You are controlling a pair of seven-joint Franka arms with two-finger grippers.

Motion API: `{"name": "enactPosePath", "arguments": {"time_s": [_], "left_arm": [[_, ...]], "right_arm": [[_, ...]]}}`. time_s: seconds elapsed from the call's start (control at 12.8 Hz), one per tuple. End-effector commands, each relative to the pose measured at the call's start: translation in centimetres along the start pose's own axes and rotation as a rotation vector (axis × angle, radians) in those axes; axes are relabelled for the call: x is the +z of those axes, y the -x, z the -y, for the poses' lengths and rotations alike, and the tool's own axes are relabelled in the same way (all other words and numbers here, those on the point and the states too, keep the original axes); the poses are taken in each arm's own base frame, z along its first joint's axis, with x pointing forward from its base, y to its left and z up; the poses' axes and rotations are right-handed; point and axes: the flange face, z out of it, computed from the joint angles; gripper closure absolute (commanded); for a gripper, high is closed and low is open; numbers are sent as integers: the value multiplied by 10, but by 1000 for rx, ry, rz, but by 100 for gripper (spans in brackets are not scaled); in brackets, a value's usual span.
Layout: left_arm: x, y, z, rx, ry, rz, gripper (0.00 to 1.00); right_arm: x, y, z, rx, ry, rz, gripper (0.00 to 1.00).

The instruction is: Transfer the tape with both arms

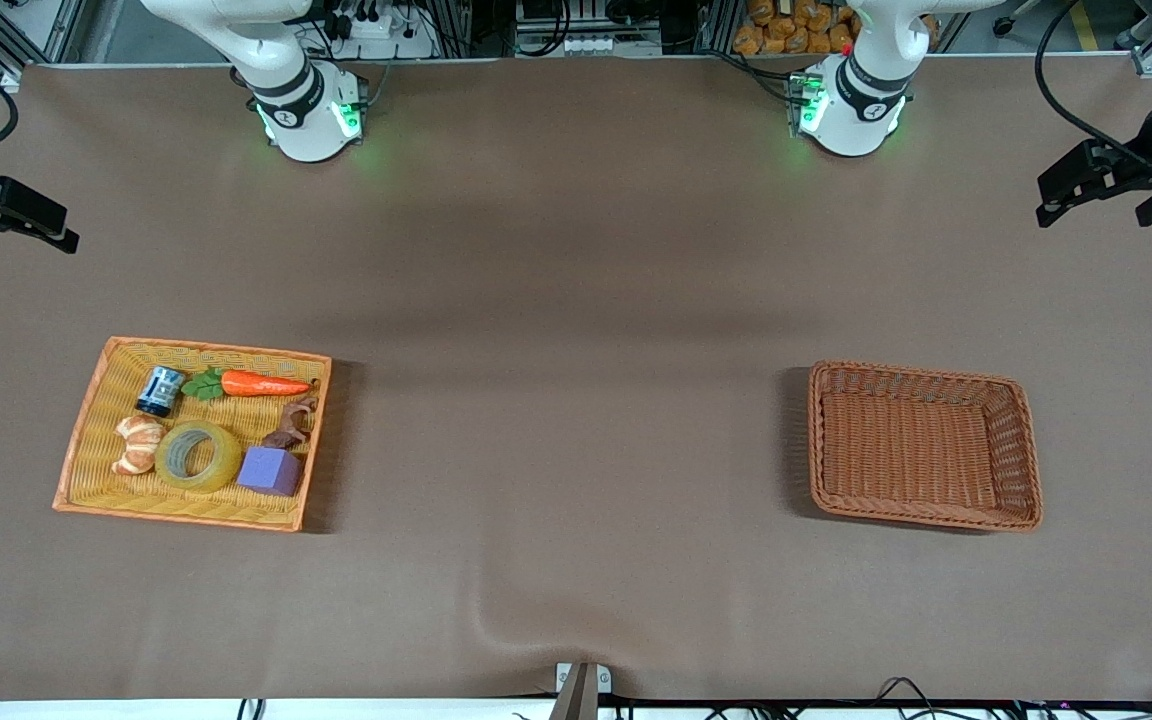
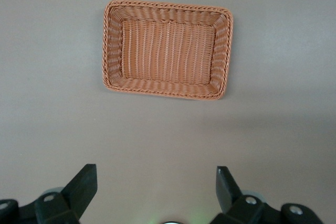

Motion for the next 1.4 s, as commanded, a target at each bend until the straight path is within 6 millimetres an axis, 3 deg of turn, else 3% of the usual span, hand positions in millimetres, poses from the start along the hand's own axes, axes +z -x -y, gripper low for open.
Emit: {"name": "enactPosePath", "arguments": {"time_s": [0.0,0.31,0.86,1.17,1.33], "left_arm": [[6,-20,-2,19,18,17,0],[8,-29,0,23,18,15,0],[10,-31,-10,34,43,15,0],[7,-29,-13,45,47,10,0],[5,-26,-18,52,56,10,0]], "right_arm": [[-2,7,-9,6,-11,-11,0],[0,6,-17,14,-9,-8,0],[7,-3,-11,3,-3,-14,0],[43,-32,-7,-4,3,19,0],[77,-60,-6,-5,8,20,0]]}}
